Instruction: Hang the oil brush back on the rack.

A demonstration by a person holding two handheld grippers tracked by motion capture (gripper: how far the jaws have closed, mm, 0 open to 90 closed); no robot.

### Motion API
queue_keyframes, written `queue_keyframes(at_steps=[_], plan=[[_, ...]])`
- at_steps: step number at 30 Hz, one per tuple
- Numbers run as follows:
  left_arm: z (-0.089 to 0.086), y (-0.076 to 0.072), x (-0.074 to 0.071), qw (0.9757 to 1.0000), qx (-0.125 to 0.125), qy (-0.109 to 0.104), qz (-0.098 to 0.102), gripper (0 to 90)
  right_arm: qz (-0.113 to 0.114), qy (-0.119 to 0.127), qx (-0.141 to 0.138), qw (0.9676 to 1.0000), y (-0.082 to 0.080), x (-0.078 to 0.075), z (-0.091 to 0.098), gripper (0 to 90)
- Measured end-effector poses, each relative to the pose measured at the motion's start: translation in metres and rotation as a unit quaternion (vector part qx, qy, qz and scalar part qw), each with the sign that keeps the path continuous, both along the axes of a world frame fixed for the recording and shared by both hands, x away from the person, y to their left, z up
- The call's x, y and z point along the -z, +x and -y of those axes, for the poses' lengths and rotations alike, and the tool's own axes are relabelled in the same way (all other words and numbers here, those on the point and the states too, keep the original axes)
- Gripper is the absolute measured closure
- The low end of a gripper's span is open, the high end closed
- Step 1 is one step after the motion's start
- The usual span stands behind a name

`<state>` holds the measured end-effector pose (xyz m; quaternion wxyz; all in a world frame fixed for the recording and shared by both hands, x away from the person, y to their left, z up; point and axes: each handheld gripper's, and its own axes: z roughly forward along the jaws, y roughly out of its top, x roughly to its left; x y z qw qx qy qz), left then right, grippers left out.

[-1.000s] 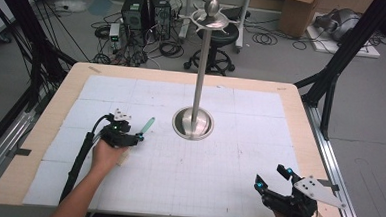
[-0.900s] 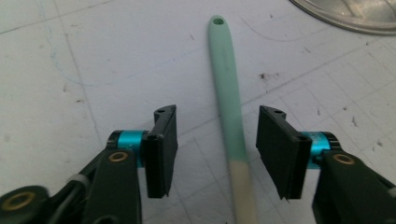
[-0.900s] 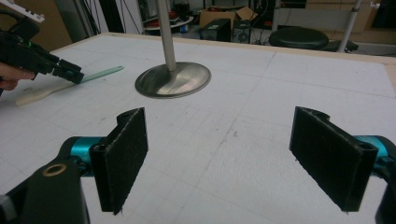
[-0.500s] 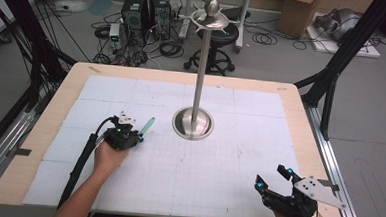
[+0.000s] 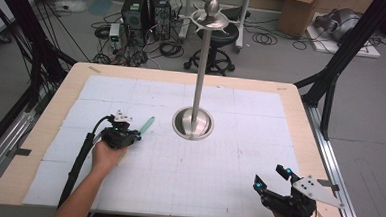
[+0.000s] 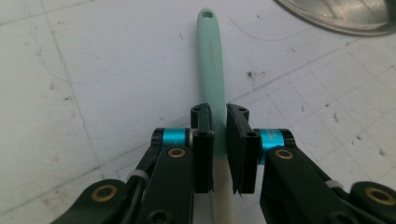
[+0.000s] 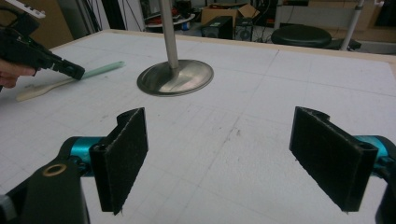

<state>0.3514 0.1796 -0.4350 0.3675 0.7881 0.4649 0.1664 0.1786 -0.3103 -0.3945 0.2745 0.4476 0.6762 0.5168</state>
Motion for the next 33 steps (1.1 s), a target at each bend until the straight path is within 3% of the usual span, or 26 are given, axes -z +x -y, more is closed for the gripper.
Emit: queue_keyframes(at_steps=[6,11,13,18,23,27,32,33], plan=[[-0.010,-0.011,-0.011,0.9987,0.010,-0.041,0.027,80.9,-0.001,0.003,-0.001,1.0000,0.000,0.000,-0.001,18.3],[-0.013,-0.019,-0.022,0.9969,0.025,-0.059,0.047,80.9,0.000,-0.001,-0.005,1.0000,0.000,0.000,-0.003,18.3],[-0.015,-0.024,-0.028,0.9944,0.034,-0.080,0.060,81.0,-0.001,-0.001,-0.005,1.0000,0.000,0.000,-0.002,18.3],[-0.016,-0.031,-0.035,0.9909,0.051,-0.101,0.073,80.9,-0.002,0.003,-0.005,1.0000,-0.001,0.000,-0.002,18.3],[-0.013,-0.043,-0.043,0.9817,0.098,-0.139,0.085,80.9,-0.005,0.008,-0.014,0.9999,0.000,0.001,-0.005,18.3],[-0.010,-0.054,-0.048,0.9706,0.142,-0.170,0.095,80.9,0.000,0.019,-0.038,0.9991,0.002,0.000,-0.008,18.2],[-0.003,-0.068,-0.053,0.9527,0.195,-0.208,0.106,80.8,0.000,0.025,-0.075,0.9969,0.005,-0.002,-0.018,18.2],[-0.003,-0.068,-0.053,0.9527,0.195,-0.208,0.106,80.8,-0.001,0.027,-0.085,0.9960,0.006,-0.003,-0.021,18.2]])
